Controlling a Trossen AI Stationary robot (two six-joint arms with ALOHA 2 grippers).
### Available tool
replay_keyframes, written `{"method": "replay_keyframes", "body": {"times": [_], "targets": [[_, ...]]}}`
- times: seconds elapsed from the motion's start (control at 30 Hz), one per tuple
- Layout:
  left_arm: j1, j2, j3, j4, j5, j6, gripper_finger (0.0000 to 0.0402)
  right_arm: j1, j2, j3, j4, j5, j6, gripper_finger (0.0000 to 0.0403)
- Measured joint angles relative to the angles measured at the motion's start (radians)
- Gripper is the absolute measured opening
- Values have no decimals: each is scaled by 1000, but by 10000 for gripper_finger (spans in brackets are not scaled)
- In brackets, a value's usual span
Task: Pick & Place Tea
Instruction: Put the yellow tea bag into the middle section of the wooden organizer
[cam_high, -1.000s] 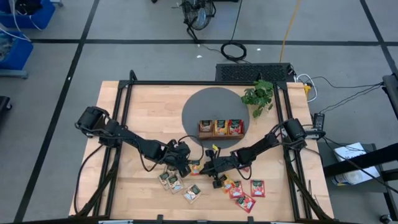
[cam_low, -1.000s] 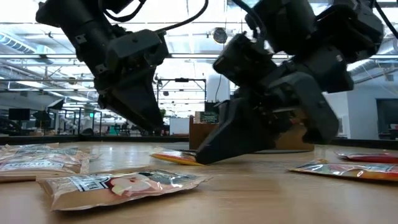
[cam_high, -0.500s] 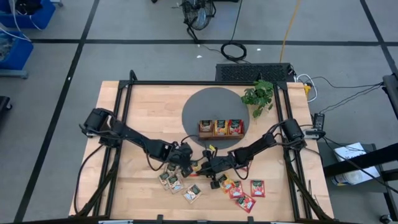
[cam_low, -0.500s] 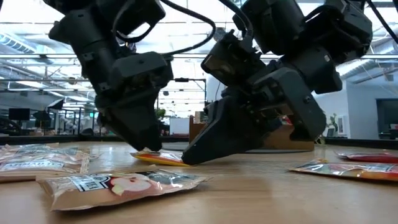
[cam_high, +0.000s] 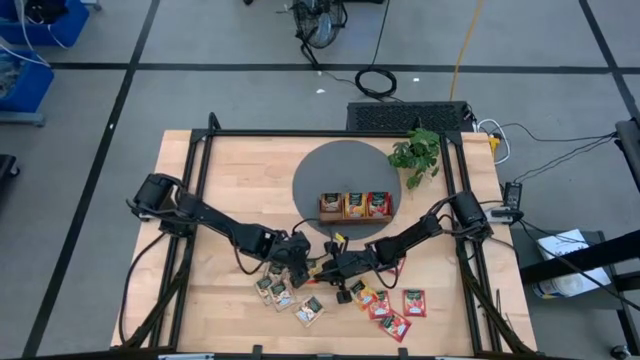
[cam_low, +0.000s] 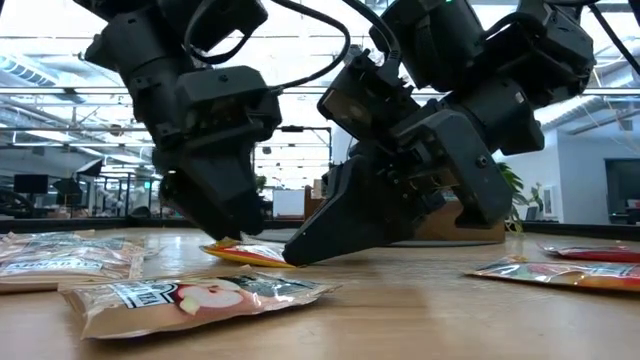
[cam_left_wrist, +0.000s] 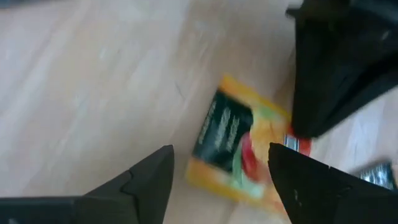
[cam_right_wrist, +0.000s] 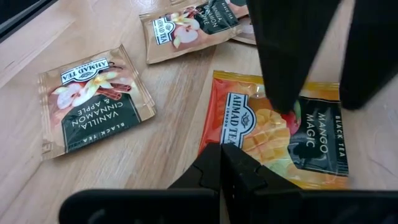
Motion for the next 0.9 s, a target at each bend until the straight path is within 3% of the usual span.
{"method": "replay_keyframes", "body": {"times": [0.47, 0.9], "targets": [[-23, 3, -6, 64, 51, 20, 193, -3, 0, -1, 0, 0, 0, 0], [-25, -6, -8, 100, 47, 174, 32, -3, -1, -1, 1, 3, -4, 0]]}}
